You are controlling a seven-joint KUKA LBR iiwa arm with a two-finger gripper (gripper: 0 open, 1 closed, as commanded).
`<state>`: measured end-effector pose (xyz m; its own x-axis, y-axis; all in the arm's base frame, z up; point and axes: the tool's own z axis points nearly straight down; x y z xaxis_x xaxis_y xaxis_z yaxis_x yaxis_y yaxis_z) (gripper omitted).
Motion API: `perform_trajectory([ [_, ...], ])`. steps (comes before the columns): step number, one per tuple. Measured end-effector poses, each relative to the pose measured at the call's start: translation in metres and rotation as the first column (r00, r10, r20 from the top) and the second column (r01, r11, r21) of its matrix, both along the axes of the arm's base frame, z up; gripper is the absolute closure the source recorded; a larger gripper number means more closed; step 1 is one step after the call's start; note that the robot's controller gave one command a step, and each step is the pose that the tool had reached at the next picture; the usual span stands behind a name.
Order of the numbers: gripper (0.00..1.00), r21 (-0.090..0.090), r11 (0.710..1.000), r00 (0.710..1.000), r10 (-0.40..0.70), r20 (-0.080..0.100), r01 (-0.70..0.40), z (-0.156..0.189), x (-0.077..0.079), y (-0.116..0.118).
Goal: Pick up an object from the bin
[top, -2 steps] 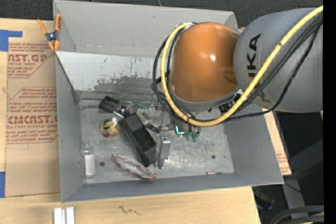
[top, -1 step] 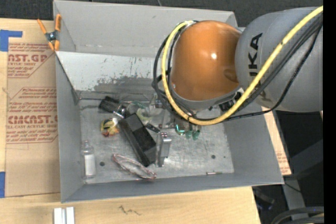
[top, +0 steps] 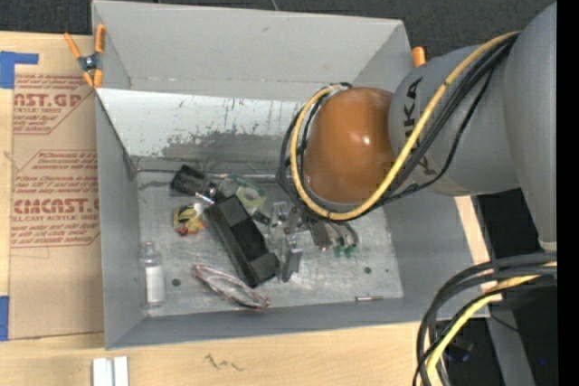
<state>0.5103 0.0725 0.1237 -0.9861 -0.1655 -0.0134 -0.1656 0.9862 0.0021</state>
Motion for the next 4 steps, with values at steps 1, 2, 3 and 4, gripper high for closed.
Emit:
perform_trajectory([
  [1, 1.00, 0.000, 1.000, 1.000, 0.000, 0.000, 0.000, 0.000, 0.000, 0.000],
  [2, 1.00, -0.001, 0.998, 0.998, -0.062, -0.006, 0.062, 0.005, -0.001, 0.001],
  [3, 1.00, -0.003, 0.961, 0.961, -0.276, -0.016, 0.275, -0.003, 0.013, -0.008],
  [4, 1.00, -0.007, 0.953, 0.953, -0.301, -0.013, 0.301, 0.014, 0.016, 0.026],
])
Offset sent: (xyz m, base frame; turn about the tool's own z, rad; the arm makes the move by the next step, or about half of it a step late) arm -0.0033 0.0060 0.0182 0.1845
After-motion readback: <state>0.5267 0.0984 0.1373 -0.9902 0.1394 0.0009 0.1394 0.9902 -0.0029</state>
